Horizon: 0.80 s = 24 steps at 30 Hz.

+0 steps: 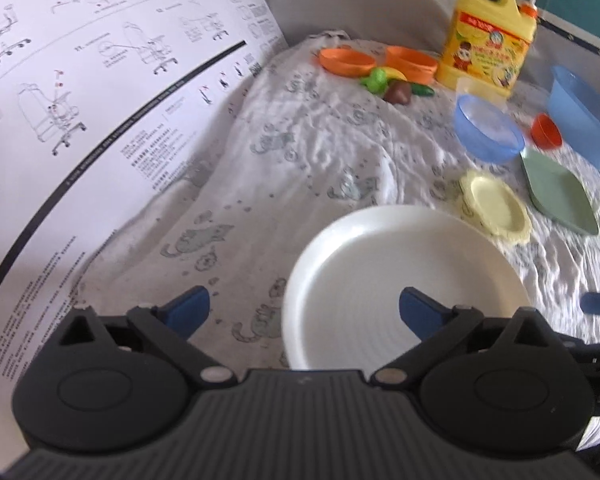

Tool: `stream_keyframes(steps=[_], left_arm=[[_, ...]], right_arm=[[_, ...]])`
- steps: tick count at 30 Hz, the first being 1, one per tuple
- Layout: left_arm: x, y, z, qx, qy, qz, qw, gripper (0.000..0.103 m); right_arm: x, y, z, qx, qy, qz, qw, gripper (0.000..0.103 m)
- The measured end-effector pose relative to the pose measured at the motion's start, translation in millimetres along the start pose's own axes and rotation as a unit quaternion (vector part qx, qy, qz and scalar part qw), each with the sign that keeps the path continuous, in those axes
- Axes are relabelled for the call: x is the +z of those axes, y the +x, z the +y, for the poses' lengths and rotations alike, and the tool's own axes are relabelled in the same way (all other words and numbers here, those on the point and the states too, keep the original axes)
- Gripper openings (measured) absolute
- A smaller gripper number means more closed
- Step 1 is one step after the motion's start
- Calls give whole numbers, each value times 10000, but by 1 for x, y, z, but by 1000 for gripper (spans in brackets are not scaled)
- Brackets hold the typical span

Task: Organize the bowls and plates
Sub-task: 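Carry the white plate toward the instruction sheet and set it down, then grip the rim of the green square plate with the right tool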

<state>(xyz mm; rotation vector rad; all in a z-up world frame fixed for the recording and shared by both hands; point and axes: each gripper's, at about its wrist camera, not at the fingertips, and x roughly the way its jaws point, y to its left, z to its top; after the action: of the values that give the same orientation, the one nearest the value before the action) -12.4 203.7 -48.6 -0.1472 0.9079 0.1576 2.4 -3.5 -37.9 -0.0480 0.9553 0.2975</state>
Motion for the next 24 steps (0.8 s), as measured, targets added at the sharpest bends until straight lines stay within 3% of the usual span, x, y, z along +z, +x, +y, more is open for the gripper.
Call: stream_keyframes(steps=[6, 14, 24], left_arm=[[6, -8, -6, -13, -47, -137, 9999, 103], [21, -14, -47, -202, 286, -377, 9987, 103], [46, -2, -126, -758, 822, -608, 9919, 103]], right_arm=[[0, -12, -18, -4, 272, -179, 9995, 103], [-2, -24, -58, -196, 793, -370, 9960, 103], [-9, -33, -145, -703, 1950, -627, 9763, 103]])
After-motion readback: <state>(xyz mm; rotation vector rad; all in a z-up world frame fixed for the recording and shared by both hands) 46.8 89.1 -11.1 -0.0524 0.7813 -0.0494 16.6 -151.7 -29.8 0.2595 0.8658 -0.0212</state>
